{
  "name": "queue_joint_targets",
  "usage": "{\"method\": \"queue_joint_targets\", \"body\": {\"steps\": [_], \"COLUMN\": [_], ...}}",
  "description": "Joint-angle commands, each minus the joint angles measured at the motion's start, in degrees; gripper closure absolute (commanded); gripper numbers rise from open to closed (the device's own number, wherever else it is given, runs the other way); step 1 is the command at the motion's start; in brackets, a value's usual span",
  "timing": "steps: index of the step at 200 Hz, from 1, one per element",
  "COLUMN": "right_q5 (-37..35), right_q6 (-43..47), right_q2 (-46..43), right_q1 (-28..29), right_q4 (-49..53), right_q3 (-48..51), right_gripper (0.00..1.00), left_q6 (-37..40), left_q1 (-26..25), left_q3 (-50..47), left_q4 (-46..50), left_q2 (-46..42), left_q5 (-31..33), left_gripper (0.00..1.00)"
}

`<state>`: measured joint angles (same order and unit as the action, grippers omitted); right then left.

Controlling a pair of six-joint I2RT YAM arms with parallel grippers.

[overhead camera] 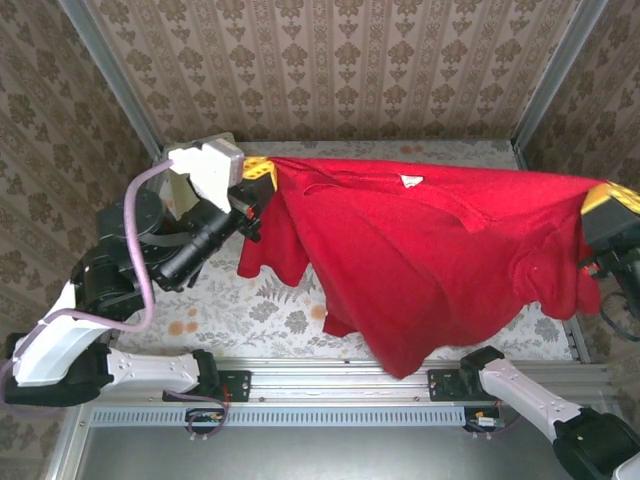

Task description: Fold the inside-out t-shirt

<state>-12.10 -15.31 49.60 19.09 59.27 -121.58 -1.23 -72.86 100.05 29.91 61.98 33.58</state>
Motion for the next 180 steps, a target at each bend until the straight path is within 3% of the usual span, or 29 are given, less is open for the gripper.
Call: {"method": "queue_joint_targets", "body": {"steps": [1,33,79,114,180], "right_q5": [-8.5,-13.4,-11.2,-5.2,-3.1], "right_q6": [2.5,2.8,-0.3,-4.0,-4.4], "right_q2": [5.6,9.5,20.2,36.1,62.8], "right_q1": [-0.2,-0.3,-3.4,-9.4,-13.1], "right_q4": [-4.6,-12.7,-23.2,-30.2,-28.9], "right_q3": [4.9,18.2,36.5,38.9,21.4], "right_gripper": [1.00,1.00,1.00,1.00,1.00], "left_q6": [4.2,-9.1,-19.5,-20.4,-22.0], "left_q1": [4.0,21.7,35.8,41.2,45.6], "left_q3": [3.6,6.2,1.8,7.1,31.3], "left_q4": [-1.0,10.5,12.2,11.4,18.6], "left_q2": [6.1,17.0,31.9,47.0,71.6], "left_q5": [11.5,1.3,-10.9,-19.0,-22.0], "left_gripper": [1.00,1.00,1.00,1.00,1.00]}}
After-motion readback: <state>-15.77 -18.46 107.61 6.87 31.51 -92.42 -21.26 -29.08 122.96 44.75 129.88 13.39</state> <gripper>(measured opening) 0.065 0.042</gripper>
